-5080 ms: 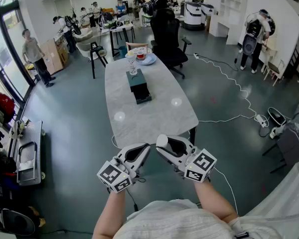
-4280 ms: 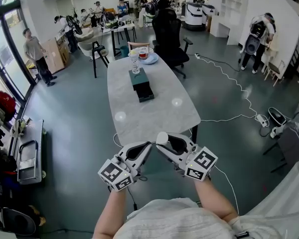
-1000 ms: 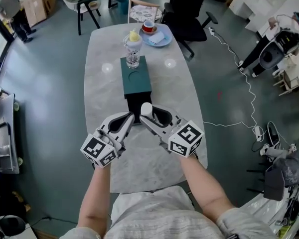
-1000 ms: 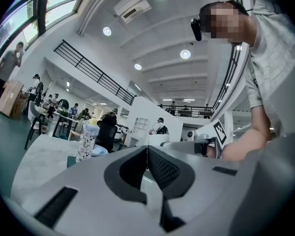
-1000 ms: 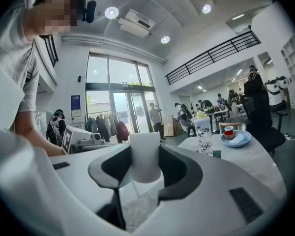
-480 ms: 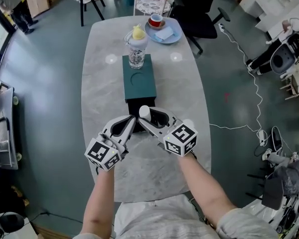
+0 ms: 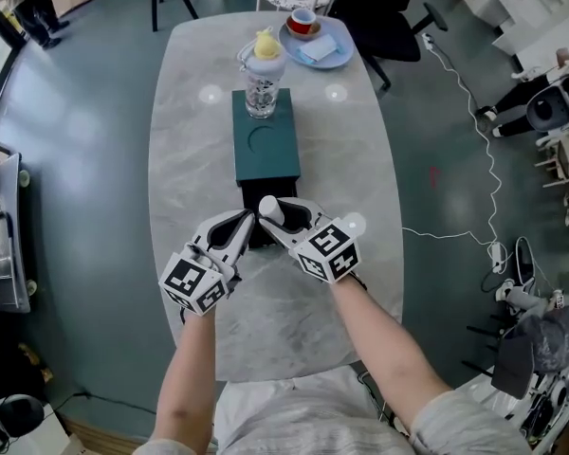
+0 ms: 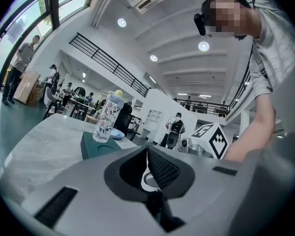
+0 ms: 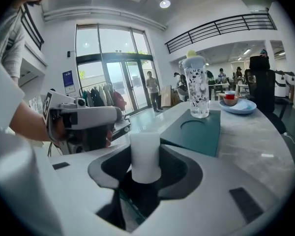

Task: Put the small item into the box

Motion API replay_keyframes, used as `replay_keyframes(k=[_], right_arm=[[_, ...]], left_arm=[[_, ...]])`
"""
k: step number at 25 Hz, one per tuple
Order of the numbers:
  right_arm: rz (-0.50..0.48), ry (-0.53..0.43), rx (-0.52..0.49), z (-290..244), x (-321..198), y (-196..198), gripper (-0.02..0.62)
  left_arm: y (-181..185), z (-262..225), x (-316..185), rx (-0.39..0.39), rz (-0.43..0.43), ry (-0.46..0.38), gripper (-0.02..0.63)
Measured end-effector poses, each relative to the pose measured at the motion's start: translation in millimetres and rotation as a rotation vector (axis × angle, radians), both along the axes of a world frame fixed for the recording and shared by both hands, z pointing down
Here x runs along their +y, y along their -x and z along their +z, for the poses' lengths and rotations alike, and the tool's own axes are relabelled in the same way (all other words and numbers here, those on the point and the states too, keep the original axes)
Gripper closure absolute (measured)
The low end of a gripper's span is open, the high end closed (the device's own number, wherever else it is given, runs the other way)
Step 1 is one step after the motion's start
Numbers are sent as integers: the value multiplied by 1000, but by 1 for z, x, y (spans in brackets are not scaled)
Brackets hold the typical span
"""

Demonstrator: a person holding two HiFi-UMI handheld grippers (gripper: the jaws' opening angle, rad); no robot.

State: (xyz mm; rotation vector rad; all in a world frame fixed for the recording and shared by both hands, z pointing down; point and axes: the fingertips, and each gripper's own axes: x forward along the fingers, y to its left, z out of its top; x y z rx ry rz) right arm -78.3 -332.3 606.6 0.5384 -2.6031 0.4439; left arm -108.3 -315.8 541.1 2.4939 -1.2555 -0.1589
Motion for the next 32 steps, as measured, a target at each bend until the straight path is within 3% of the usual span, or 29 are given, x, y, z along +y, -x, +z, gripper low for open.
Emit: replay_keyframes(k=[14, 32], right_arm=[[-16, -3, 275, 59, -1, -4, 396], [36, -24, 175, 23, -3, -4, 368]], left_arm=[[5, 7, -4, 13, 6, 15, 586], [2, -7, -4, 18, 12, -5, 584]])
